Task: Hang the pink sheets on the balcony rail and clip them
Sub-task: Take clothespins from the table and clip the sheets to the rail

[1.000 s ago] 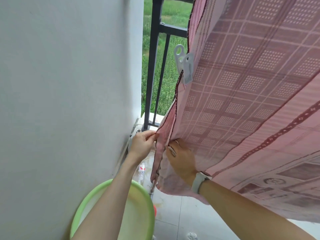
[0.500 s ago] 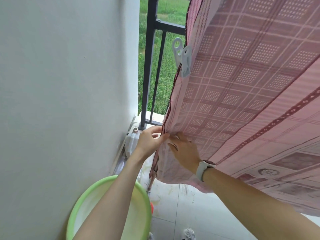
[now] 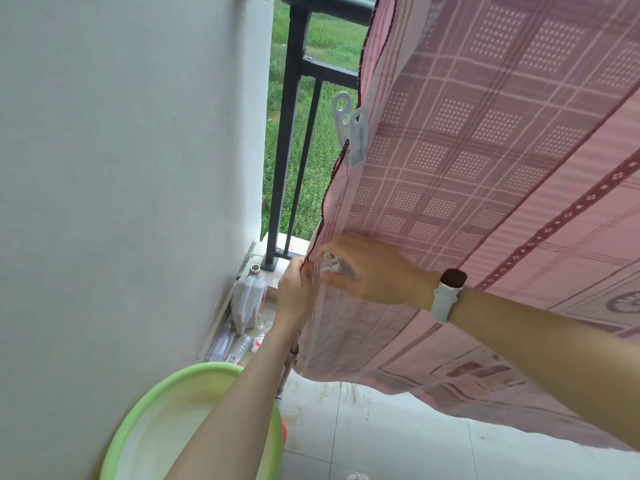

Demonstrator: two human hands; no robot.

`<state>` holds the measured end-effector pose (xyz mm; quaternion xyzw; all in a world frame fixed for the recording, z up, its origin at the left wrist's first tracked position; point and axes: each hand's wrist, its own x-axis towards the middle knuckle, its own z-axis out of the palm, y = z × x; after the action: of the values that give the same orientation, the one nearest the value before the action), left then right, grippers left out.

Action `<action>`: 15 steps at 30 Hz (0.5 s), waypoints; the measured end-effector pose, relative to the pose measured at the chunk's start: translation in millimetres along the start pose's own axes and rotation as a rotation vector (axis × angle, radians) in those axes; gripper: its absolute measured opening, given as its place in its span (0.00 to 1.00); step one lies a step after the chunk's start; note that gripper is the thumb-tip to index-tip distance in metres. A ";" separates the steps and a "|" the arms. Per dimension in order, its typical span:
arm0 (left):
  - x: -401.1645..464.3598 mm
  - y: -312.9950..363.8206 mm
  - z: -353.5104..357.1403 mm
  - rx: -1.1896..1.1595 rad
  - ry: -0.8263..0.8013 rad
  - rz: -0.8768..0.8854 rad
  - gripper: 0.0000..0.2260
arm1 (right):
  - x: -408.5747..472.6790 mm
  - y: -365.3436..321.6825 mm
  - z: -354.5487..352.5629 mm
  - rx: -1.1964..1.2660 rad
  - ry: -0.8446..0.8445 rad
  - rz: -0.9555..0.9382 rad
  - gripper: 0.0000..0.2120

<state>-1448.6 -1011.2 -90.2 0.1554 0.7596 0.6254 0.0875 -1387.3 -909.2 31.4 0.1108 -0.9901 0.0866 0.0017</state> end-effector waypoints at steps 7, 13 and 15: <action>4.0 9.9 26.9 -0.135 0.166 -0.124 0.11 | 30.3 -8.3 -25.0 0.132 -0.044 0.003 0.20; 10.3 9.9 28.2 -0.112 0.262 -0.023 0.17 | 34.8 -5.8 -14.5 0.167 0.088 0.063 0.19; 9.2 10.7 28.1 -0.150 0.273 -0.047 0.15 | 36.9 -6.9 -12.9 0.213 0.148 0.102 0.18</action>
<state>-1446.7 -980.3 -84.9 0.0441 0.7191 0.6935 0.0096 -1421.9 -921.6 46.2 0.0534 -0.9768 0.1991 0.0586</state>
